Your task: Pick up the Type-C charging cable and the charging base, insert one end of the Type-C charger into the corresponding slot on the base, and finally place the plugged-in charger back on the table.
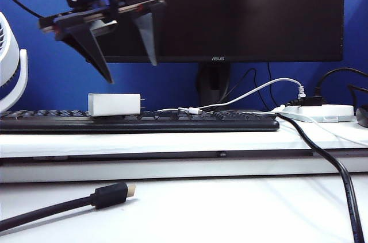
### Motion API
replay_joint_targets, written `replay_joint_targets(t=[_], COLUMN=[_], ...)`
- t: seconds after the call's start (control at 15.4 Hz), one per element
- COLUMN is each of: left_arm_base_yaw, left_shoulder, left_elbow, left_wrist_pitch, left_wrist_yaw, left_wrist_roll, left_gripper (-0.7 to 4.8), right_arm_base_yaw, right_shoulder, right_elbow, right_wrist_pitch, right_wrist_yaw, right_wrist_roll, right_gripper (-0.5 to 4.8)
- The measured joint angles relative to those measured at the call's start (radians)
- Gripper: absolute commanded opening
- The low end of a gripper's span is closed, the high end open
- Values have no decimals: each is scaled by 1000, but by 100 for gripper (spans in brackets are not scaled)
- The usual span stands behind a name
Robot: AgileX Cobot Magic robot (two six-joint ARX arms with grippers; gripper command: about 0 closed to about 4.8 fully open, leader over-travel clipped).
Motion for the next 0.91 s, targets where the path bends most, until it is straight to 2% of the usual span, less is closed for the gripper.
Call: replay_joint_targets(t=[0.07, 0.13, 0.33, 0.52, 0.72, 0.91], left_arm_base_yaw=[-7, -6, -5, -4, 5, 43], left_shoulder=[17, 35, 68, 71, 71, 71], left_elbow=[0, -3, -13, -13, -13, -13], left_wrist_pitch=[0, 2, -6, -9, -24, -29], left_wrist_yaw=[4, 8, -8, -89, -154, -224], left_wrist_roll=[-7, -21, -50, -66, -42, 5], left_gripper=[403, 403, 403, 403, 403, 403], right_arm_base_yaw=[6, 35, 74, 121, 199, 238], right_shoulder=[27, 55, 144, 241, 282, 292], right_elbow=[5, 4, 40, 75, 82, 82], right_wrist_pitch=[6, 7, 3, -65, -204, -229], right_wrist_yaw=[-130, -154, -118, -170, -186, -167], right_wrist_roll=[-49, -57, -87, -150, -239, -251], right_gripper=[-1, -1, -1, -1, -1, -1])
